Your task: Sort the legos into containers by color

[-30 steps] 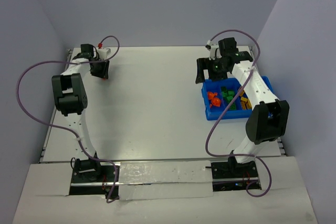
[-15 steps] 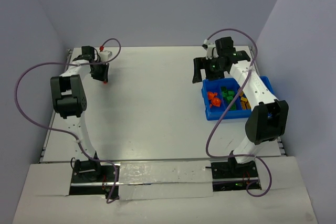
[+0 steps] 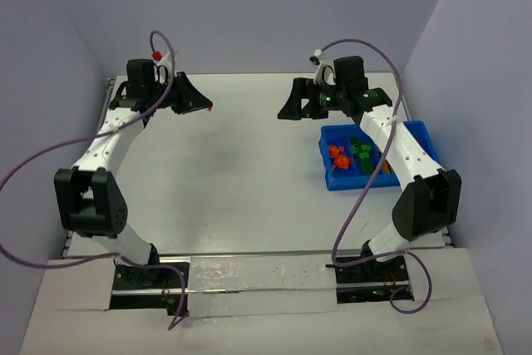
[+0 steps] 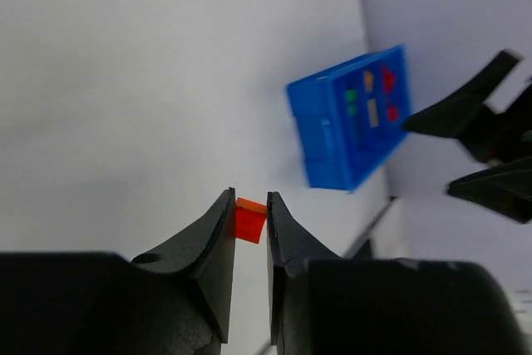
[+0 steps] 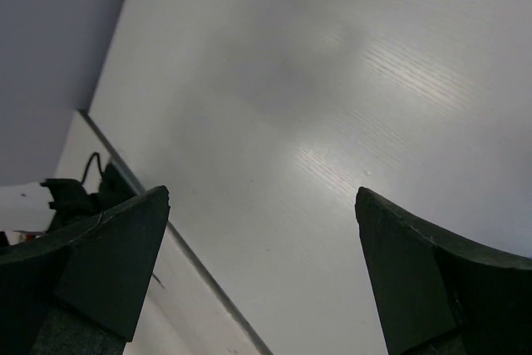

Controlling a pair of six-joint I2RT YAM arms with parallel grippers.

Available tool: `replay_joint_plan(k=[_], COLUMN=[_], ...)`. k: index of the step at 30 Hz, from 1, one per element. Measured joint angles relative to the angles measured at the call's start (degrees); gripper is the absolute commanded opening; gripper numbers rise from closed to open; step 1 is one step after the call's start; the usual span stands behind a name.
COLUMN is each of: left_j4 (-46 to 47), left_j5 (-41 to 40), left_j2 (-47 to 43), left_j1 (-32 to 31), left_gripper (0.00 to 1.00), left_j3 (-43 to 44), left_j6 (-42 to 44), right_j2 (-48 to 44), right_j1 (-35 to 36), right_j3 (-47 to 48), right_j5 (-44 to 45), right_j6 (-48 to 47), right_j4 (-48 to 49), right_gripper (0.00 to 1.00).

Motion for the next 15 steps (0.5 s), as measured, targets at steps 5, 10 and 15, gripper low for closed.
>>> replay_joint_plan(k=[5, 10, 15], left_j4=[9.38, 24.27, 37.02], left_j5=[1.31, 2.89, 3.69], left_j2=[-6.40, -9.47, -12.61], left_j1=[-1.69, -4.33, -6.84], left_gripper=[0.00, 0.00, 0.00], left_j3=[-7.97, -15.92, -22.32], left_j6=[-19.62, -31.94, -41.47], right_j2=[-0.20, 2.05, 5.35], right_j1=[2.58, 6.34, 8.39], right_j3=[-0.43, -0.07, -2.64], right_j5=[-2.17, -10.59, -18.37], right_j6=[6.42, 15.79, 26.03], right_j4=[6.10, 15.04, 26.38], right_gripper=[0.99, 0.93, 0.86])
